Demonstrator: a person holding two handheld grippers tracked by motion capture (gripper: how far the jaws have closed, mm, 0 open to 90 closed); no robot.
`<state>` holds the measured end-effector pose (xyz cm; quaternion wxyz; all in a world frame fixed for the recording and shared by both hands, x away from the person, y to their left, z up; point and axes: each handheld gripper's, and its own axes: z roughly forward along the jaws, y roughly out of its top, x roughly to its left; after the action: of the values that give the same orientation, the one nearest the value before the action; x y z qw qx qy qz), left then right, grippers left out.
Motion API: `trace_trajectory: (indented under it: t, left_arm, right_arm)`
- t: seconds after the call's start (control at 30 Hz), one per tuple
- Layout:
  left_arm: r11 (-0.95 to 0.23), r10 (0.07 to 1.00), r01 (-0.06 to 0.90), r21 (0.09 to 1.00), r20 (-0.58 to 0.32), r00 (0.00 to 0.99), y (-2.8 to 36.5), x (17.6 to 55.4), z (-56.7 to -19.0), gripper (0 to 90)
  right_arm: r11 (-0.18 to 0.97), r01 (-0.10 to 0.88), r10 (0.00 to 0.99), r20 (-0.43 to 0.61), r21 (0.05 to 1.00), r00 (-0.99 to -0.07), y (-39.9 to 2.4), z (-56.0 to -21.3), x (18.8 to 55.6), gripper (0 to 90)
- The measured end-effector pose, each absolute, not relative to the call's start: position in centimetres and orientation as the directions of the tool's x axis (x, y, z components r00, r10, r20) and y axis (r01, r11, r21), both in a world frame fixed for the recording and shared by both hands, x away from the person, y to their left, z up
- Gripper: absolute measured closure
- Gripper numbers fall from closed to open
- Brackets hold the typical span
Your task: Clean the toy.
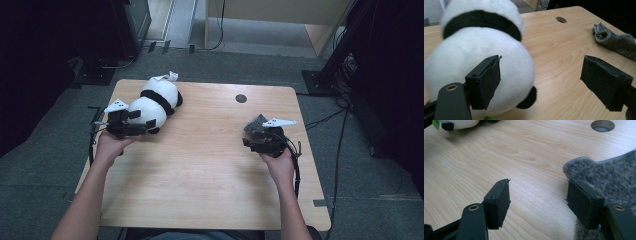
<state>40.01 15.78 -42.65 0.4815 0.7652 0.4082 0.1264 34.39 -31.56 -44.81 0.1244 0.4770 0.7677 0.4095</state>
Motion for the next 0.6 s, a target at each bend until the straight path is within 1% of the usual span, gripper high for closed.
trace_trajectory:
  t: [0.1, 0.27, 0.47, 0.6]
  left_arm:
    - [-0.217, 0.717, 0.497, 0.84, -0.208, 0.665, 14.3, 39.6, -42.6, 16.1]
    - [-0.262, 0.686, 0.478, 0.839, -0.187, 0.704, 12.1, 38.8, -42.7, 16.1]
    - [-0.269, 0.67, 0.48, 0.835, -0.196, 0.716, 10.0, 38.1, -43.3, 16.2]
    - [-0.3, 0.654, 0.471, 0.83, -0.181, 0.735, 8.7, 37.6, -43.9, 16.2]
  right_arm:
    - [0.221, 0.622, 0.831, 0.189, 0.751, -0.524, -30.8, -44.7, 34.1, 35.2]
    - [0.231, 0.607, 0.816, 0.188, 0.76, -0.546, -29.8, -44.9, 33.7, 35.3]
    - [0.259, 0.607, 0.8, 0.185, 0.752, -0.571, -28.7, -45.2, 33.7, 35.3]
    - [0.274, 0.602, 0.786, 0.187, 0.75, -0.59, -27.9, -45.5, 33.8, 35.3]
